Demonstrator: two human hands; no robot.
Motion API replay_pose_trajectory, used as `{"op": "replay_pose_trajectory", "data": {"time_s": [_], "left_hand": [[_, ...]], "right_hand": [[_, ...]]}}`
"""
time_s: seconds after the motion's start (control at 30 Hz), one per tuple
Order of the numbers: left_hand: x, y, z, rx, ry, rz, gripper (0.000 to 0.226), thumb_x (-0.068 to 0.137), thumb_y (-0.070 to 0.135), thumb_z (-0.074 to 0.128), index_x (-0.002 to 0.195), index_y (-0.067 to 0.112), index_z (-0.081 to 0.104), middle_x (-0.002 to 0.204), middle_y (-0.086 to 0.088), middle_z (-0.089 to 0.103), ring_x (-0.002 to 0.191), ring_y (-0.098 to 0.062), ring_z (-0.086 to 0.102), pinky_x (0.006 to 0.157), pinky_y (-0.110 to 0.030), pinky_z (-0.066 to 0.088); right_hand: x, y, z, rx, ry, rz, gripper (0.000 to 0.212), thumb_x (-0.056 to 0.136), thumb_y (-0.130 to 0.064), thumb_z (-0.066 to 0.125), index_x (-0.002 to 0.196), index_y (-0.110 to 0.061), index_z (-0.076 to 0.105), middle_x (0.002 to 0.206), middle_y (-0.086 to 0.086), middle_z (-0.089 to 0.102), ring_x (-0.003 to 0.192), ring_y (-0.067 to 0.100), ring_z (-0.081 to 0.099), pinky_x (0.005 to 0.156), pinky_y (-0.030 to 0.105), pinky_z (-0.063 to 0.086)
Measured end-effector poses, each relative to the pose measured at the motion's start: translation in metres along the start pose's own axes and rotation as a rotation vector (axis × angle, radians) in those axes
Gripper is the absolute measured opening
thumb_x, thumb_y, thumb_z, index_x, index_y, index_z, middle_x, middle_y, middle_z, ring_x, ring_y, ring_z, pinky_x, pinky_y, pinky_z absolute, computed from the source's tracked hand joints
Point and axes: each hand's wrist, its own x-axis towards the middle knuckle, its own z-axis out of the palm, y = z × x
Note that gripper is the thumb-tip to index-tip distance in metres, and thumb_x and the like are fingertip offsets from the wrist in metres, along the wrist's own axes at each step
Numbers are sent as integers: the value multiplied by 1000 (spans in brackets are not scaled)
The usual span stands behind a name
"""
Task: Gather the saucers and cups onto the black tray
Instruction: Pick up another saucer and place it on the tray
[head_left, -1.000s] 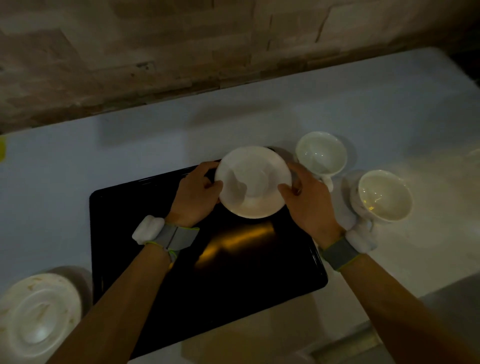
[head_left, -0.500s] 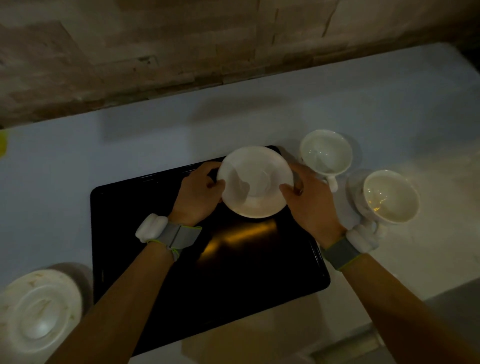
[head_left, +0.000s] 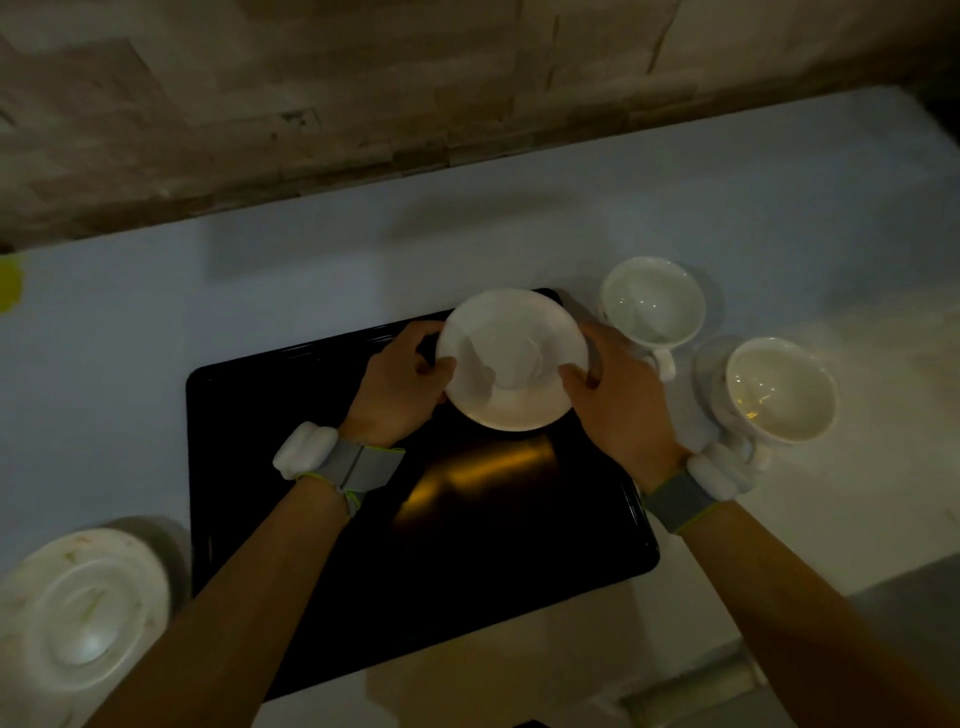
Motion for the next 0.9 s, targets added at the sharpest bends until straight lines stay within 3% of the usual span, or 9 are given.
{"op": "replay_pose_trajectory", "data": {"time_s": [0.13, 0.27, 0.37, 0.43, 0.57, 0.67, 0.77, 0.87, 0.9], "left_hand": [[0, -3, 0, 18, 56, -15, 45, 93, 30, 60, 135, 24, 46, 82, -8, 69, 56, -6, 60, 58, -25, 49], [-6, -3, -4, 2, 85, -34, 47, 92, 35, 60, 135, 22, 44, 79, -5, 69, 59, -9, 59, 62, -27, 49], [-13, -4, -11, 4, 126, -22, 35, 93, 36, 59, 125, 22, 53, 76, -3, 70, 62, -9, 62, 68, -32, 55], [-20, -5, -16, 6, 144, -10, 21, 93, 36, 58, 110, 23, 61, 75, 0, 69, 61, -7, 62, 69, -31, 54], [-32, -10, -30, 4, 182, 2, 15, 93, 34, 58, 98, 24, 67, 81, 4, 69, 67, -7, 62, 68, -22, 50], [-42, -21, -45, -32, 236, 14, 18, 92, 31, 60, 105, 21, 68, 87, 4, 68, 71, -4, 61, 68, -17, 46], [-57, -35, -64, -43, 290, 49, 25, 92, 27, 62, 113, 14, 67, 98, 0, 68, 79, -2, 61, 70, -4, 44], [-74, -50, -83, -69, 327, 49, 33, 92, 28, 63, 122, 13, 64, 108, -4, 67, 92, -13, 64, 84, -14, 50], [-80, -55, -90, -77, 341, 37, 35, 92, 29, 63, 124, 13, 63, 110, -3, 66, 93, -13, 63, 83, -11, 49]], "right_hand": [[-4, 0, 0, -33, 22, -10, 49, 90, -33, 59, 135, -20, 45, 103, 10, 69, 87, 28, 67, 74, 44, 57], [-8, -6, -3, -41, 39, -6, 48, 90, -35, 58, 133, -21, 46, 89, 7, 68, 80, 25, 66, 67, 37, 54], [-8, -17, -3, -48, 27, 16, 43, 91, -33, 58, 131, -17, 49, 63, -3, 55, 64, 18, 59, 62, 31, 47], [-8, -26, -2, -25, 11, 11, 38, 91, -31, 58, 126, -17, 52, 58, -7, 51, 62, 16, 57, 65, 33, 50], [-6, -47, 3, 2, -51, -40, 30, 92, -30, 57, 120, -20, 57, 63, -4, 59, 66, 18, 61, 71, 38, 53], [-7, -64, 14, 19, -129, -85, 31, 92, -36, 56, 121, -25, 56, 70, -14, 58, 68, 12, 59, 72, 32, 50], [-11, -81, 28, 68, -205, -141, 32, 93, -35, 57, 122, -24, 56, 79, -13, 60, 67, 7, 59, 67, 21, 46], [-17, -98, 44, 133, -282, -197, 35, 92, -37, 58, 125, -26, 54, 91, -9, 64, 68, 6, 61, 72, 21, 48], [-19, -103, 50, 144, -311, -217, 38, 92, -39, 57, 128, -27, 52, 94, -8, 64, 69, 7, 61, 74, 24, 49]]}}
